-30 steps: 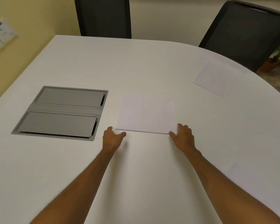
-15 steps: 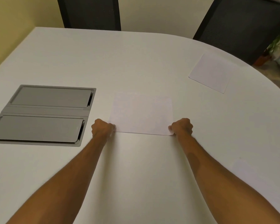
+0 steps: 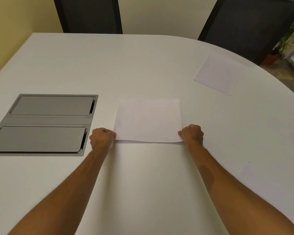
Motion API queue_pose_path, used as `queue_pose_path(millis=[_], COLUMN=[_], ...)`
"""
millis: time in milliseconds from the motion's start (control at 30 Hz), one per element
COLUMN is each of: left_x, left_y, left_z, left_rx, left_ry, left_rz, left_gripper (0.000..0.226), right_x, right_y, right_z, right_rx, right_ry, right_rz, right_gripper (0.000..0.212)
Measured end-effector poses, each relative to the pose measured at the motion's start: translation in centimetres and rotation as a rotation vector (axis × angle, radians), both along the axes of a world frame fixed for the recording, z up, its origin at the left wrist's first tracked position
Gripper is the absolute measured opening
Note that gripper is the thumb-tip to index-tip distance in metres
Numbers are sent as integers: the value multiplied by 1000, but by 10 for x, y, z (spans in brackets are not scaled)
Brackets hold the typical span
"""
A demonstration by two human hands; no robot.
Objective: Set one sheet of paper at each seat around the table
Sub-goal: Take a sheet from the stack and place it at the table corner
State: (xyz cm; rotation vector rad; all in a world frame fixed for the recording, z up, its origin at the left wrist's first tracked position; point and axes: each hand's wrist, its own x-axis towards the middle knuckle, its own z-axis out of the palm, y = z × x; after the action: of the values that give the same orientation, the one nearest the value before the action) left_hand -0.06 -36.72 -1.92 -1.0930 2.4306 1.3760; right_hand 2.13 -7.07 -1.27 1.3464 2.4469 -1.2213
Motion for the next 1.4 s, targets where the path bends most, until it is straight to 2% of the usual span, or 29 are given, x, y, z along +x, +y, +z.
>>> queue_pose_path(millis=[167, 267, 467, 700, 967, 1100, 1200, 1400], left_x=[7, 13, 34, 104, 243, 299, 332, 382], left_y=[1, 1, -8, -39, -102, -136, -157, -182], left_z=[0, 0, 7, 19, 40, 48, 49, 49], left_rx=[20, 50, 294, 422, 631, 616, 610, 580], left_ry=[74, 108, 160, 231, 217, 198, 217, 270], left_rz=[0, 17, 62, 152, 253, 322, 385, 569], left_gripper=[13, 19, 13, 11, 20, 25, 15, 5], right_x=[8, 14, 36, 65, 85, 95, 103, 115], right_y=[4, 5, 4, -9, -70, -116, -151, -226], right_z=[0, 4, 19, 30, 48, 57, 63, 67], right_rx=[-59, -117, -318, -519, -622, -621, -606, -661], right_ry=[106, 171, 257, 395, 326, 247, 220, 215], right_rz=[-7, -24, -87, 50, 374, 583, 709, 692], right_gripper=[3, 5, 11, 20, 20, 12, 12, 9])
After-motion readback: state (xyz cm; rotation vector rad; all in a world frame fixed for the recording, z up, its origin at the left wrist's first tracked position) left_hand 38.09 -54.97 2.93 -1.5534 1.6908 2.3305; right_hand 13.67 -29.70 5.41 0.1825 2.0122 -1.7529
